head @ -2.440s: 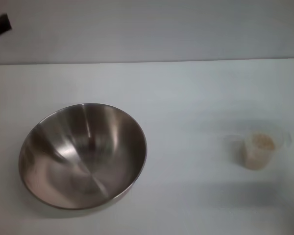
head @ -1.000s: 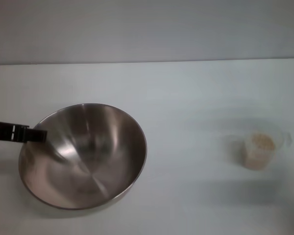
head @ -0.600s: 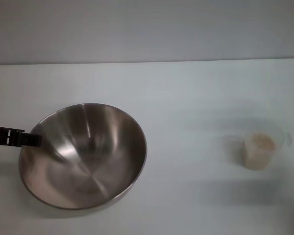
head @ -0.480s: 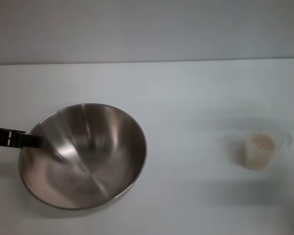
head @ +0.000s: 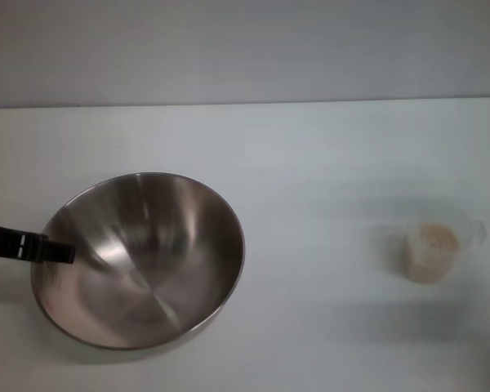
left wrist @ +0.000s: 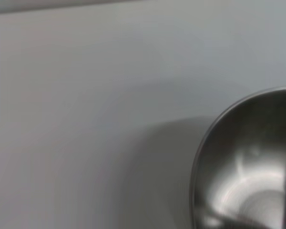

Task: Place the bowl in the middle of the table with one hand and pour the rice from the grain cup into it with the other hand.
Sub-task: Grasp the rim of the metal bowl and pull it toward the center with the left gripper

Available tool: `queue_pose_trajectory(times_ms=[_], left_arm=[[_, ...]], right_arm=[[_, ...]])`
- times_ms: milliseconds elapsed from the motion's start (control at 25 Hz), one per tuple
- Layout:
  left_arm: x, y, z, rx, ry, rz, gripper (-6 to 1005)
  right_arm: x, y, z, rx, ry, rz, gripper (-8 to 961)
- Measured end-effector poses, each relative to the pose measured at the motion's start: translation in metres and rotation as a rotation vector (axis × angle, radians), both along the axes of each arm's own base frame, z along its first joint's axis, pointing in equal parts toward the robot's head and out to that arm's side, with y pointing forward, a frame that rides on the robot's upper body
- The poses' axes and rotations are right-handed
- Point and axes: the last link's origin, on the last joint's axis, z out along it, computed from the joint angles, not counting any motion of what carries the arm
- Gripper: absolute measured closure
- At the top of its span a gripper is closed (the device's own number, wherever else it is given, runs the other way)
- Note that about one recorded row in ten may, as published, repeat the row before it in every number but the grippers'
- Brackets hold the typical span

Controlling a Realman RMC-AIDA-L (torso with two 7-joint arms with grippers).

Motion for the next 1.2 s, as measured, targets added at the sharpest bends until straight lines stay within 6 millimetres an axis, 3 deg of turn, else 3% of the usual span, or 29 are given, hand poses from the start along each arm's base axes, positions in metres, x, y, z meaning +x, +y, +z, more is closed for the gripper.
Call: queue_pose_trajectory(times_ms=[360,840,1040,1200], left_arm=[[-0.008,0.004,-0.007,-0.022,0.003,0.008,137],[-0.012,0.008,-0.012,-0.042,0.006,0.013,306],[-0.012,0.008,-0.012,-0.040,0.007,0.012,542],[-0.012,0.009,-0.011,-0.033,0.006,0.008,611]], right_arm=[[0.001,-0.002,0.000,0.003,0.001,-0.001,318],[0.001,-0.003,0.000,0.004,0.000,-0.001,317],[0.002,-0.003,0.001,0.005,-0.001,-0.002,318],[0.002,-0.003,0.001,0.005,-0.001,-0.002,318]])
